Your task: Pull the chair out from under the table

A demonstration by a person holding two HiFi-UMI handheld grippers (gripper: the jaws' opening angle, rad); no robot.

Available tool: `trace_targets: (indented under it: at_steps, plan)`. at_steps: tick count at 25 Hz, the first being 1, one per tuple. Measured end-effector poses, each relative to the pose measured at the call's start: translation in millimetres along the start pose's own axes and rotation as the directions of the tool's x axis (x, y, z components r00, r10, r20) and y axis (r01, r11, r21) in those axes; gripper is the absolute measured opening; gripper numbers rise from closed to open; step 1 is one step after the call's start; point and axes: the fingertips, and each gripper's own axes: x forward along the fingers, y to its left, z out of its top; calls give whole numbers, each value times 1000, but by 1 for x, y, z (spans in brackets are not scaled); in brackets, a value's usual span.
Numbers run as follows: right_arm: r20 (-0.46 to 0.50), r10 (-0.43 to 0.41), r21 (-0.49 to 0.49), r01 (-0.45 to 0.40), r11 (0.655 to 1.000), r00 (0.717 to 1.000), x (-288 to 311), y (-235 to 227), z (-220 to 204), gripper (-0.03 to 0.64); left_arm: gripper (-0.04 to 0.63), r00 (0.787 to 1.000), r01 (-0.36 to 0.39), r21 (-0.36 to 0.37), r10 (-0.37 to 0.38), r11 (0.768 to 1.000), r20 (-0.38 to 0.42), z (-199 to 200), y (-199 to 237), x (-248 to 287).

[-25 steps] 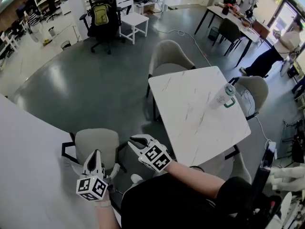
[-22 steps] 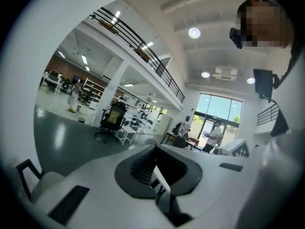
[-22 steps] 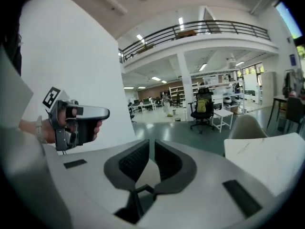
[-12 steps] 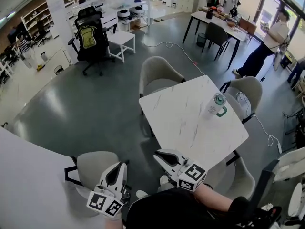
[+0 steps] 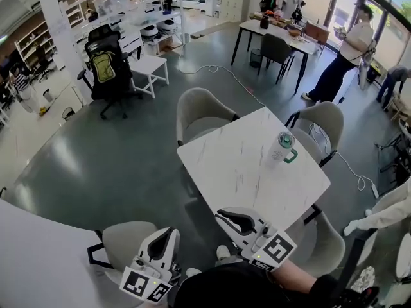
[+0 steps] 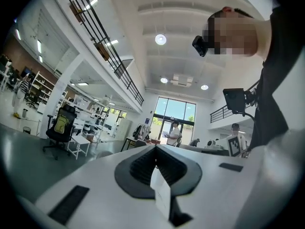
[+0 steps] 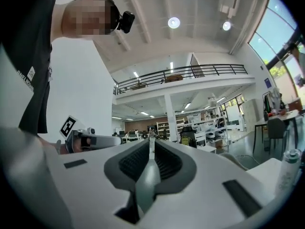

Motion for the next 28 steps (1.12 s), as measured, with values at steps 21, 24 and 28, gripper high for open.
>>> trace_targets:
  at_steps: [21, 24, 28]
  plan:
    - [-11, -10, 39, 10, 999, 1000, 10, 8, -5, 35, 5, 1000, 7, -28, -7, 1000, 0, 6, 10, -7]
    - [-20, 8, 34, -8, 999, 1000, 14, 12, -9, 35, 5, 1000, -5, -22, 5, 1000, -4, 3, 11, -10]
    - [-26, 26, 33, -25, 999, 999, 17, 15, -12, 35, 5, 1000, -15, -17, 15, 1000, -2, 3, 10, -12]
